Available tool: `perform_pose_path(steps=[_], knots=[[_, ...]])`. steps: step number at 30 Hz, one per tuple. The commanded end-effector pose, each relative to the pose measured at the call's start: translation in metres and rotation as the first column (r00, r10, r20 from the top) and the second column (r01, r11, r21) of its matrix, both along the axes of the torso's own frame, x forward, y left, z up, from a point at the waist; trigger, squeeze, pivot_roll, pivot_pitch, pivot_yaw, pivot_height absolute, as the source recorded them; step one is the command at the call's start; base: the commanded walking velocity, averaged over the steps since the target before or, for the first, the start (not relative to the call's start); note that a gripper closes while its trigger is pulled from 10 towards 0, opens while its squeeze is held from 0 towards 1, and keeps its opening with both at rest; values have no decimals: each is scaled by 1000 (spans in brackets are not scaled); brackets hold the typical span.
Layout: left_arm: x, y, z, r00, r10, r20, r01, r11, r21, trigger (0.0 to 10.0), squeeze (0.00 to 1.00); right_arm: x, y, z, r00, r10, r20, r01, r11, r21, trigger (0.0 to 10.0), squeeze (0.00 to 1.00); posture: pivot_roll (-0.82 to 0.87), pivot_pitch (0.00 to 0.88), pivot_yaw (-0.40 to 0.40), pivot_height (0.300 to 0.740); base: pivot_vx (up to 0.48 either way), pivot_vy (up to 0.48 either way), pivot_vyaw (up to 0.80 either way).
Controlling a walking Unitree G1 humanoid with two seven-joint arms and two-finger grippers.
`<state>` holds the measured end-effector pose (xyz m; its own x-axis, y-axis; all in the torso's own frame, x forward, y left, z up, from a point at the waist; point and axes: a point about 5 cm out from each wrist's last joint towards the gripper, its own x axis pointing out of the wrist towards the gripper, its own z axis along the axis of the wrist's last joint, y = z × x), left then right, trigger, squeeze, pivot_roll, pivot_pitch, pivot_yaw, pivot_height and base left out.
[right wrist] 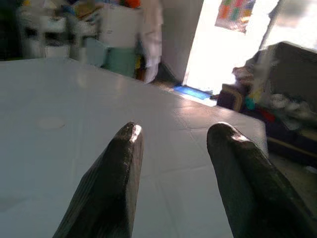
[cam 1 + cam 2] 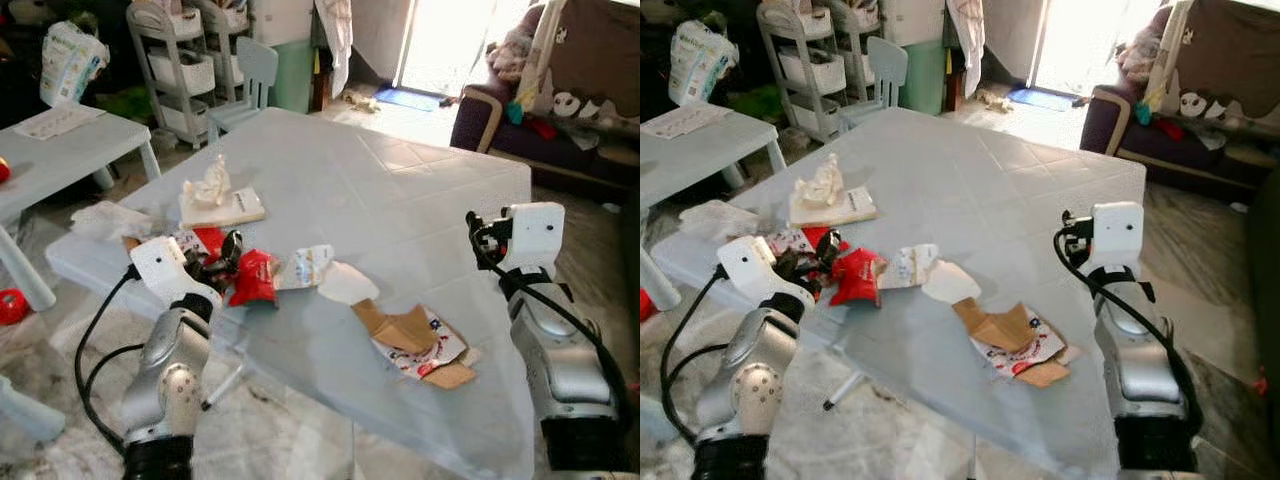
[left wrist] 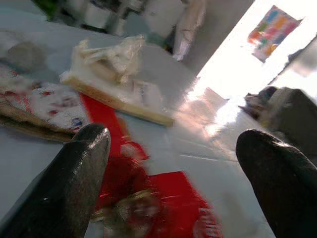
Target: Picking trash to rubbish bin
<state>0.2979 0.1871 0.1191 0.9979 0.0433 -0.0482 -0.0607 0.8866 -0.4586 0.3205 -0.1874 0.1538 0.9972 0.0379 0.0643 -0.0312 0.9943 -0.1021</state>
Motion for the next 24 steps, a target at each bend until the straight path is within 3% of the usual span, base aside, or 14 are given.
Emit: perform_pose_path(steps=[1, 8, 15, 24], knots=[[0, -3, 10, 999, 3, 45, -6, 998, 67, 10000, 0, 0, -6, 5, 1000, -12, 18, 13, 1000, -23, 10000, 0, -28, 0, -79, 740, 0, 0, 0], [-8, -13, 11, 998, -5, 67, -6, 988, 154, 10000, 0, 3, -7, 7, 1000, -7, 21, 8, 999, -31, 10000, 0, -23, 0, -81, 740, 0, 0, 0], [-13, -17, 8, 998, 1, 61, -11, 987, 162, 10000, 0, 3, -7, 7, 1000, 1, 21, 0, 999, -37, 10000, 0, -21, 0, -79, 740, 0, 0, 0], [-9, -10, 13, 997, 32, 67, -43, 984, 172, 10000, 0, 3, -8, 7, 1000, -1, 24, 2, 999, -41, 10000, 0, -22, 0, -71, 740, 0, 0, 0]])
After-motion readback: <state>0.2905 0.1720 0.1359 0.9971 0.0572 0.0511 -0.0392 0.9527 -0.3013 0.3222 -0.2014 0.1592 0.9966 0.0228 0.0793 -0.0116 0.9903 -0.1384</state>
